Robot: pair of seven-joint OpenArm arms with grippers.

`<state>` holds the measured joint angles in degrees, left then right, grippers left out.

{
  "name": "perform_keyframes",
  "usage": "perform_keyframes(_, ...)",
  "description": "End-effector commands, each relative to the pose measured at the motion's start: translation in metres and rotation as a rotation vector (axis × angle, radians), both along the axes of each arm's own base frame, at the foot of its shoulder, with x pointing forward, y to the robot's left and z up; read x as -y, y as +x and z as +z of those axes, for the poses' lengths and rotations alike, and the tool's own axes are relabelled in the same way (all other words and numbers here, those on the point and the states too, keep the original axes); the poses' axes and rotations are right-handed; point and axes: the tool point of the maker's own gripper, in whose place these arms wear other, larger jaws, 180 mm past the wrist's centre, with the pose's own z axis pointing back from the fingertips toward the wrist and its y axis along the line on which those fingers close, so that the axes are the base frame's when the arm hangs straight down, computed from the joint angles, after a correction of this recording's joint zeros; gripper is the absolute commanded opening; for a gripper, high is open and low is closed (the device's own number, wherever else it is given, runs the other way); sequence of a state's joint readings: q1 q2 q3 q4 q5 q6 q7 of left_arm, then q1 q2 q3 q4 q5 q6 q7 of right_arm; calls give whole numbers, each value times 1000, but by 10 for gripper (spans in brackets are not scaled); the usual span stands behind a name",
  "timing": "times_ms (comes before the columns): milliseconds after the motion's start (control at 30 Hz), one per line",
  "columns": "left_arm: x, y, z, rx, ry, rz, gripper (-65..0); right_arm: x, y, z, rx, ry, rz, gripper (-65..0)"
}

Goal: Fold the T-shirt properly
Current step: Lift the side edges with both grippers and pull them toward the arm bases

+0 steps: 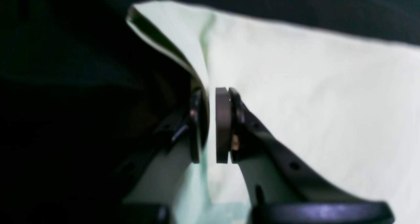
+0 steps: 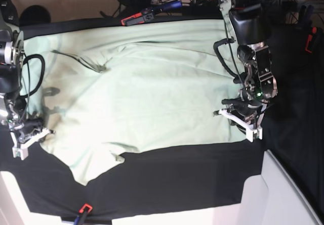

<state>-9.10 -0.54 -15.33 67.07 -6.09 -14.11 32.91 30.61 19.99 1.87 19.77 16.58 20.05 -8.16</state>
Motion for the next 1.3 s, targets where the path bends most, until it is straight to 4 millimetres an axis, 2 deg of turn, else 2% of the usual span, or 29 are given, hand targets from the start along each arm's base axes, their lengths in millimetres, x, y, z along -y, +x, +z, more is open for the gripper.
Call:
perform_keyframes(0, -8, 13, 24, 74, 25, 3, -595, 12, 19, 24, 80, -8, -17, -649)
perform_keyframes(167, -8, 1, 48, 136, 66, -1, -595, 21, 16, 25, 96, 27, -72, -649)
perform_keyframes(300, -8, -4, 48, 135, 73, -3, -595, 24, 9, 20, 89, 36, -89, -649)
perform_keyframes(467, -10, -9, 38, 109, 64, 4, -588, 23, 4, 15, 77, 37, -88, -649)
perform_keyframes(533, -9, -2, 40, 118, 57, 7, -583, 21, 3, 14, 75, 39, -87, -649)
perform_keyframes(567, -9, 3, 42, 122, 53, 9, -559, 21, 3, 14, 74, 38, -86, -649)
perform_keyframes(633, -9, 11, 41, 121, 42, 12, -469, 21, 3, 13, 73, 38, -86, -649)
perform_keyframes(733, -8, 22, 42, 122, 28, 14, -284, 21, 0, 11, 52, 40, -83, -649)
perform_keyframes(833, -17, 23, 38, 107, 34, 24, -126, 21, 0, 10, 38, 40, -79, -649)
perform_keyframes(867, -19, 22, 36, 101, 28, 33, -92, 21, 0, 10, 38, 40, -79, -649)
perform_keyframes(967, -33, 15, 26, 81, 9, 85, -45, 21, 0, 11, 39, 39, -78, -649)
perform_keyframes(1067, -46, 5, 11, 45, -21, 140, -45, 21, 0, 11, 39, 39, -78, -649)
perform_keyframes(1133, -48, 4, 3, 25, -38, 155, -45, 21, 0, 11, 39, 39, -78, -649)
perform_keyframes(1267, -39, 10, -6, -1, -62, 144, -45, 21, 0, 11, 39, 39, -78, -649)
